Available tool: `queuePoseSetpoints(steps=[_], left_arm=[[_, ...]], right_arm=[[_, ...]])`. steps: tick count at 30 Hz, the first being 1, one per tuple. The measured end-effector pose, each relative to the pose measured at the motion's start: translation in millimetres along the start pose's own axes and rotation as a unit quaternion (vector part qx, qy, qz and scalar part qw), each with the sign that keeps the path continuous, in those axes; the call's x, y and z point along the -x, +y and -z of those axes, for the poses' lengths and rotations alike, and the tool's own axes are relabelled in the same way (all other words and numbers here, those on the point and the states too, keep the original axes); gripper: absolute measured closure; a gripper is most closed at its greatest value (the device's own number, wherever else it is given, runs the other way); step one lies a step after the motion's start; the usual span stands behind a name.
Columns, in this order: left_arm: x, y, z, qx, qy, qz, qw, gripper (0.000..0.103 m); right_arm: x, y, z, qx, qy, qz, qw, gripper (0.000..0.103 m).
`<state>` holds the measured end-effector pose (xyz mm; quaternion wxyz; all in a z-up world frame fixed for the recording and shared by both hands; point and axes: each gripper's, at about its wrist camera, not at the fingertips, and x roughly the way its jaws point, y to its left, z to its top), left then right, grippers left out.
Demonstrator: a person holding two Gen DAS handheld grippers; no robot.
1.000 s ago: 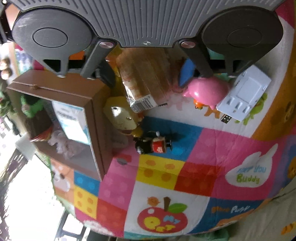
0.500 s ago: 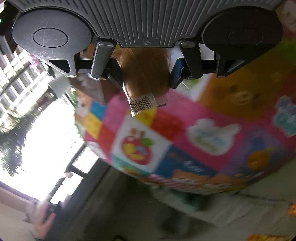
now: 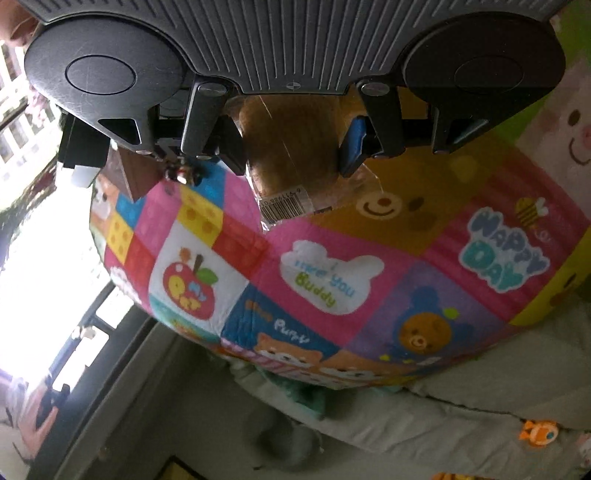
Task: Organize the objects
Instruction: 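Lift the bread roll with the left tool while the right tool grasps the white charger, then place the bread roll into the pink box and open the left tool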
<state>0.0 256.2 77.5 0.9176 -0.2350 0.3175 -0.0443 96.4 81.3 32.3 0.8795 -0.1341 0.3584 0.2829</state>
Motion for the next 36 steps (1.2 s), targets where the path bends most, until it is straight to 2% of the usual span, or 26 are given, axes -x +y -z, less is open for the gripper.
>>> queuePoseSetpoints(steps=[1, 5, 8, 12, 15, 19, 24, 29, 33, 36], left_arm=[[-0.8, -0.5, 1.0, -0.002, 0.003, 0.001, 1.0000, 0.044], [-2.7, 1.2, 5.2, 0.000, 0.010, 0.013, 0.9999, 0.044], [-6.2, -1.6, 7.6, -0.001, 0.018, 0.017, 0.9997, 0.043], [-9.6, -12.6, 10.7, -0.014, 0.029, 0.024, 0.9992, 0.044], [-14.7, -26.9, 16.6, -0.027, 0.051, 0.045, 0.9973, 0.044], [-28.4, -56.5, 25.2, -0.047, 0.089, 0.088, 0.9910, 0.044], [-55.8, -131.0, 25.2, -0.098, 0.108, 0.141, 0.9792, 0.044], [-104.1, -226.2, 26.4, -0.156, 0.126, 0.180, 0.9629, 0.044], [-151.6, -283.6, 31.1, -0.171, 0.122, 0.186, 0.9597, 0.043], [-179.7, -313.4, 45.7, -0.207, 0.121, 0.178, 0.9545, 0.043]], right_arm=[[-1.1, -0.1, 2.5, 0.005, 0.004, 0.005, 1.000, 0.014], [12.5, -10.3, 13.0, 0.009, 0.011, 0.004, 1.000, 0.014], [34.7, -21.8, 19.8, 0.001, -0.002, 0.010, 1.000, 0.014], [94.7, -41.1, 21.9, -0.015, -0.061, 0.007, 0.998, 0.014], [141.7, -49.2, 35.0, 0.001, -0.093, 0.020, 0.995, 0.014], [180.8, -58.5, 73.8, 0.017, -0.086, 0.046, 0.995, 0.014], [205.6, -83.2, 125.1, -0.017, -0.073, 0.095, 0.993, 0.014], [227.7, -111.3, 158.6, -0.077, -0.092, 0.125, 0.985, 0.014], [242.8, -125.6, 175.0, -0.106, -0.113, 0.140, 0.978, 0.014], [248.0, -135.5, 183.8, -0.127, -0.119, 0.149, 0.973, 0.014]])
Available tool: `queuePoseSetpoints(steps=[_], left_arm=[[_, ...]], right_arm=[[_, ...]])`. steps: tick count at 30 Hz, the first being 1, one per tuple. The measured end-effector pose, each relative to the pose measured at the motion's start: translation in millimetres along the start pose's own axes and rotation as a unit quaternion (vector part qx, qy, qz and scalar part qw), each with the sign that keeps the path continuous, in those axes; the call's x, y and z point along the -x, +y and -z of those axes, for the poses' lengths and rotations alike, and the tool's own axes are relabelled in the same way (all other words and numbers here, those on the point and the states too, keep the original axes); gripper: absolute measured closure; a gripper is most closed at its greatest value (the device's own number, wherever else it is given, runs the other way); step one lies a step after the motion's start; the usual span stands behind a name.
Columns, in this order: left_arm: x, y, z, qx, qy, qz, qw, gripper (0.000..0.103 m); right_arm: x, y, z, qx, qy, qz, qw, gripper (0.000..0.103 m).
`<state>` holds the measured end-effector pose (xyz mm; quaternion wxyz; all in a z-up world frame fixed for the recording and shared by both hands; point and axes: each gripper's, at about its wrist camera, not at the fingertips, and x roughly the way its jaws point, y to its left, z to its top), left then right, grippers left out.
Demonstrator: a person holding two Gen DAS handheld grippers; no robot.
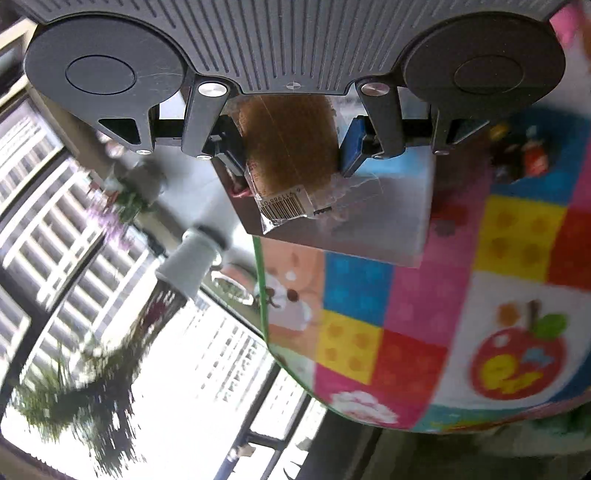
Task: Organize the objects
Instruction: 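Place the bread roll into the pink box and open the left tool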
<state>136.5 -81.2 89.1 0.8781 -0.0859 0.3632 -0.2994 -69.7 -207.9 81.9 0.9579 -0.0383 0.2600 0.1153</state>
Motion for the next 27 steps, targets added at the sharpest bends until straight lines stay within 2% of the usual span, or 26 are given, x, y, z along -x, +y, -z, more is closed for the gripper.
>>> queuePoseSetpoints(steps=[3, 7, 13, 15, 18, 21, 24, 27], left_arm=[[-24.2, -13.8, 9.9, -0.023, 0.045, -0.022, 0.9985, 0.041], [-23.7, -25.2, 23.8, -0.083, 0.053, -0.042, 0.9943, 0.037], [7.9, -13.0, 28.5, -0.061, 0.045, -0.012, 0.9970, 0.040], [25.7, -9.4, 31.6, -0.049, 0.037, -0.011, 0.9980, 0.043], [62.6, 2.9, 43.1, -0.029, 0.012, 0.011, 0.9994, 0.045], [96.6, 21.8, 56.5, -0.007, -0.011, 0.022, 0.9997, 0.045], [123.4, 39.7, 69.5, -0.001, -0.035, 0.004, 0.9994, 0.045], [145.3, 61.5, 79.2, 0.012, -0.048, -0.024, 0.9985, 0.045]], right_arm=[[3.4, -9.3, 6.4, -0.008, -0.001, 0.014, 1.000, 0.014], [2.4, -18.2, 11.2, -0.007, 0.000, 0.029, 1.000, 0.014], [-6.8, -20.4, 11.9, -0.009, 0.007, 0.038, 0.999, 0.014], [-9.3, -20.5, 12.2, -0.011, 0.012, 0.042, 0.999, 0.014], [-7.7, -21.6, 7.7, -0.018, 0.010, 0.045, 0.999, 0.014], [-5.4, -26.3, -17.8, -0.026, -0.013, 0.030, 0.999, 0.014], [-11.4, -30.0, -65.3, -0.044, -0.045, 0.021, 0.998, 0.014], [-40.8, -41.4, -117.2, -0.088, -0.063, 0.011, 0.994, 0.014]])
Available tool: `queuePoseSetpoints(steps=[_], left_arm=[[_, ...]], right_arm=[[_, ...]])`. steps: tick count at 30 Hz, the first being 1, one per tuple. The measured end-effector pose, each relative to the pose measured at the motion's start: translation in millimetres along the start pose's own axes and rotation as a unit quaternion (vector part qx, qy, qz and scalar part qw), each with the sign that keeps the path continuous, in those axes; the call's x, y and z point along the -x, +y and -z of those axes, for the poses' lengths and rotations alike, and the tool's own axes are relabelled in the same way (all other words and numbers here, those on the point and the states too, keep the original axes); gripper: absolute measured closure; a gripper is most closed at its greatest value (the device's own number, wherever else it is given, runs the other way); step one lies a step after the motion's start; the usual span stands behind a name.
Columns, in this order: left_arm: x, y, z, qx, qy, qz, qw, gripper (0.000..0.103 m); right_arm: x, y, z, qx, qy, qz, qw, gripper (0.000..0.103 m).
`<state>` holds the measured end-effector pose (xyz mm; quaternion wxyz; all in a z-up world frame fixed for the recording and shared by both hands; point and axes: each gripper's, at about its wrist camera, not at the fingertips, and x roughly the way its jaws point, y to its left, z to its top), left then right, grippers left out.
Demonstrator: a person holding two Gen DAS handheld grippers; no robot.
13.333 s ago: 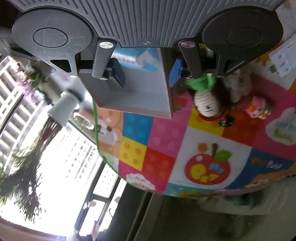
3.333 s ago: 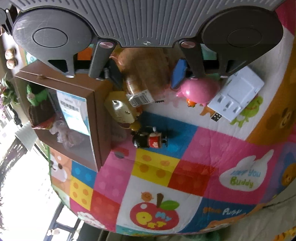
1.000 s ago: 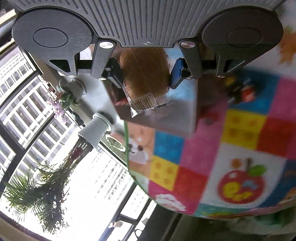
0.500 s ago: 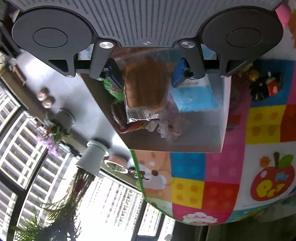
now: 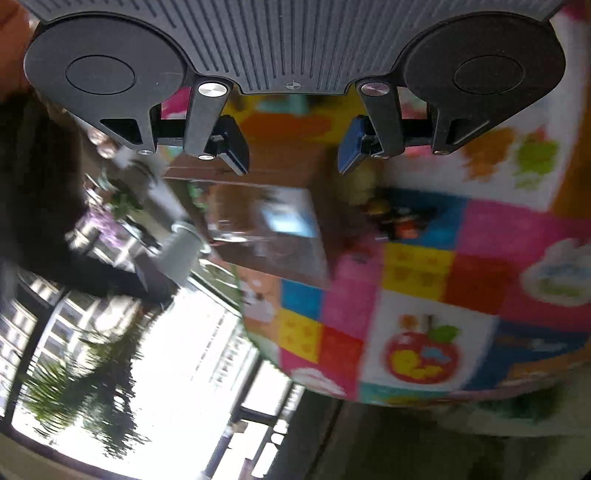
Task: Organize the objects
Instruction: 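Place the bread roll into the pink box and open the left tool, then drop the white charger into the pink box with the right tool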
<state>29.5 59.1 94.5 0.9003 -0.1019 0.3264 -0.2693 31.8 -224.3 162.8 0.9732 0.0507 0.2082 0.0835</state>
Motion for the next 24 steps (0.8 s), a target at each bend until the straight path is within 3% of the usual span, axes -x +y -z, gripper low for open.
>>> queuePoseSetpoints(steps=[3, 4, 8, 12, 17, 22, 24], left_arm=[[16.3, 26.6, 5.8, 0.032, -0.008, -0.023, 0.9992, 0.045], [21.0, 33.1, 8.0, 0.040, -0.010, -0.029, 0.9987, 0.045], [27.3, 53.4, 16.8, 0.046, 0.001, -0.045, 0.9979, 0.045], [8.2, 56.4, 17.7, 0.039, 0.018, -0.036, 0.9984, 0.045], [-24.1, 35.6, 3.5, -0.022, 0.027, -0.014, 0.9993, 0.045], [-75.7, 22.6, -12.0, -0.070, 0.062, -0.032, 0.9951, 0.045], [-96.6, 20.3, -13.4, -0.080, 0.081, -0.045, 0.9925, 0.050]], right_arm=[[-54.6, -6.7, -31.7, -0.062, 0.008, 0.011, 0.998, 0.013], [-72.9, -8.8, -35.7, -0.073, 0.021, 0.016, 0.997, 0.008], [-118.3, -8.7, -24.6, -0.086, 0.073, 0.045, 0.993, 0.008], [-96.0, 3.1, -2.4, -0.044, 0.065, 0.045, 0.996, 0.008], [-38.6, 20.6, 33.1, 0.054, 0.051, 0.041, 0.996, 0.006], [1.8, 24.6, 75.3, 0.099, 0.075, 0.035, 0.992, 0.006], [8.9, 24.8, 89.8, 0.103, 0.086, 0.034, 0.990, 0.006]])
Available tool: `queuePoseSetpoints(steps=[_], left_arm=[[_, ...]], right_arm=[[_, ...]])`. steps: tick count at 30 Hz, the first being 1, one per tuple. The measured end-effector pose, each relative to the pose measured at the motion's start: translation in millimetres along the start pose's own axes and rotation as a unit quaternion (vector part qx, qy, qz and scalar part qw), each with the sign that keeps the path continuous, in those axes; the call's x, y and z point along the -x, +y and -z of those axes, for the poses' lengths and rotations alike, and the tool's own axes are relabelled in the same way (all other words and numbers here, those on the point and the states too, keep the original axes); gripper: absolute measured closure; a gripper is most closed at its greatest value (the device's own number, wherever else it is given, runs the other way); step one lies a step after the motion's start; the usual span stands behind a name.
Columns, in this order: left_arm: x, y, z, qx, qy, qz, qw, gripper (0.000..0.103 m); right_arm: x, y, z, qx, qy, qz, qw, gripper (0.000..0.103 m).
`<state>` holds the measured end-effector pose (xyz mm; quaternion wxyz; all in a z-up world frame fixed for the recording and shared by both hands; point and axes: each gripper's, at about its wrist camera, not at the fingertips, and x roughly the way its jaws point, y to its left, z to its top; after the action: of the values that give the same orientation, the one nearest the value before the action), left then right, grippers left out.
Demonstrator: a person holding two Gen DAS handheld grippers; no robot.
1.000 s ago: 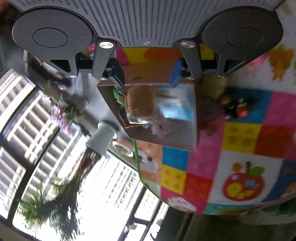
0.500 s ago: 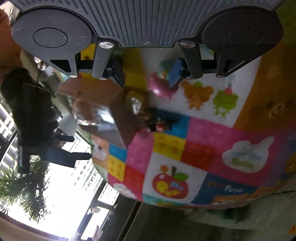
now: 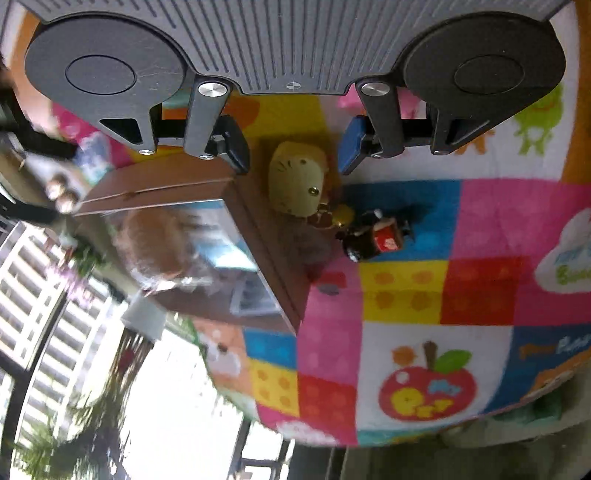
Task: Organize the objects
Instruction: 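Drop the white charger into the pink box with the right tool, then grasp the yellow keychain with the left tool while the right tool grasps the teal toy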
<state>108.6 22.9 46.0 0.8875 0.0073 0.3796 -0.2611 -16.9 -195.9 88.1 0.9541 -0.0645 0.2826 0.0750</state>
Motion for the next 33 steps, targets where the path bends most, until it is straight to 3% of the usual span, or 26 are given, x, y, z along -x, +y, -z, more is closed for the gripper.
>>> queuePoseSetpoints(steps=[2, 5, 9, 18, 24, 29, 33], left_arm=[[-16.1, -2.0, -3.1, -0.003, 0.014, -0.010, 0.9999, 0.055], [-29.6, -0.8, -7.8, -0.001, 0.015, -0.023, 0.9996, 0.055], [-26.3, 12.4, -7.4, 0.050, 0.020, -0.001, 0.9986, 0.055], [53.6, 4.4, 54.0, 0.068, 0.027, 0.021, 0.9971, 0.057], [92.0, 12.4, 96.5, 0.108, 0.032, 0.005, 0.9936, 0.057], [99.4, 0.4, 106.7, 0.083, 0.038, -0.022, 0.9956, 0.057], [98.9, -2.9, 107.3, 0.071, 0.039, -0.028, 0.9963, 0.057]], right_arm=[[1.0, 1.9, 13.2, -0.002, 0.012, -0.002, 1.000, 0.006], [-3.5, 3.6, 26.4, -0.019, 0.030, -0.018, 0.999, 0.005], [-12.5, 12.3, 34.1, -0.027, 0.044, -0.036, 0.998, 0.006], [-13.9, 51.7, 35.9, 0.007, 0.055, -0.125, 0.991, 0.005], [-21.5, 75.1, 34.6, 0.027, 0.055, -0.141, 0.988, 0.005], [-28.5, 83.0, 30.2, 0.038, 0.054, -0.114, 0.991, 0.005], [-32.8, 77.3, 33.2, 0.076, 0.049, -0.037, 0.995, 0.005]])
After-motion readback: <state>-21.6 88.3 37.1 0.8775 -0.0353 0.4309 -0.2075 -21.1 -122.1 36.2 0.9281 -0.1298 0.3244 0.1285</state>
